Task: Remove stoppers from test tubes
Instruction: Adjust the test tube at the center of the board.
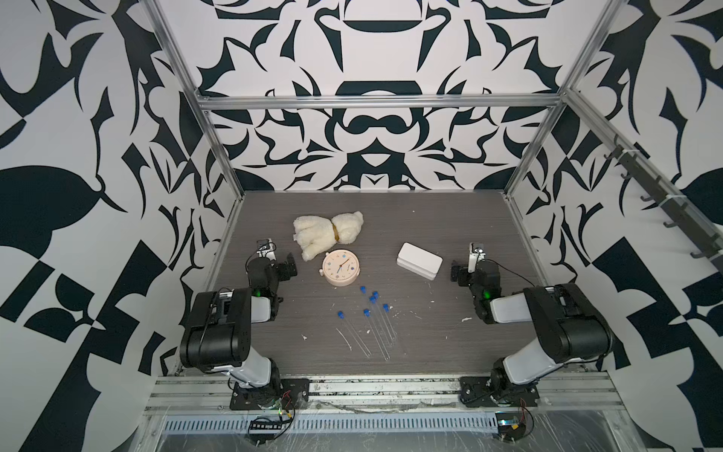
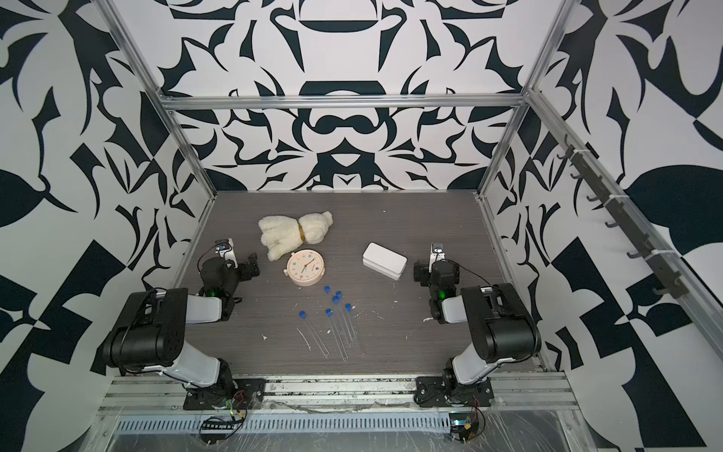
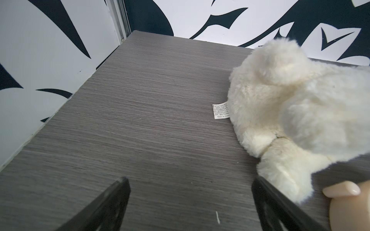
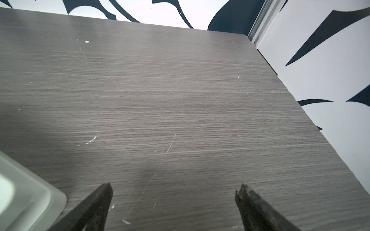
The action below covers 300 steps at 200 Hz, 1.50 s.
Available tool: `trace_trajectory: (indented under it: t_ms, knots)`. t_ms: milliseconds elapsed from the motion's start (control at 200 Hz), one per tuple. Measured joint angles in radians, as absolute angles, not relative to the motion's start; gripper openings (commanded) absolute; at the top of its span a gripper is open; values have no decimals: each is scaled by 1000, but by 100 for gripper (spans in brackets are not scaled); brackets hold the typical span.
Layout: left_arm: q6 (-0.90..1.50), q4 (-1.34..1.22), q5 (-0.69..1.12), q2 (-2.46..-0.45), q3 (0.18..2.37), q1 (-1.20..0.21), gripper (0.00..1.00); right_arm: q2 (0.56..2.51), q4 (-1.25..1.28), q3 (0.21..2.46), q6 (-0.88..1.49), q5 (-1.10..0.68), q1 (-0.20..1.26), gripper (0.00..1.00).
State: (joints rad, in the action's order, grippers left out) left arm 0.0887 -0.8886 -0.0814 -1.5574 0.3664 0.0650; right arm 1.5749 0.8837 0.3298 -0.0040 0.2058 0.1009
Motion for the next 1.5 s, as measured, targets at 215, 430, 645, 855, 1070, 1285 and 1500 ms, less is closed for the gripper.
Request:
trace_trajectory:
  t_ms: [215, 430, 645, 855, 1070, 1285, 1500]
  knots:
    - [89, -889, -81, -1558, 366, 65, 99, 1575, 883, 330, -4, 206, 101, 99]
    - [89, -889, -81, -1557, 366, 65, 99, 1575, 882, 330, -4, 206, 101, 99]
    - [89, -889, -81, -1558, 366, 65, 99, 1575, 880, 330, -4, 206, 101, 99]
    - [89, -888, -81, -1558, 367, 65, 99, 1575, 880, 330, -4, 205, 101, 99]
    - [89, -888, -81, -1557, 369, 65, 99, 1575, 879, 330, -9, 180, 101, 99]
    - [89, -885, -81, -1558, 373, 68, 99, 1575, 879, 330, -7, 154, 94, 99]
    - [86, -733, -112, -1472, 406, 46, 97, 1492, 552, 474, 47, 231, 81, 85]
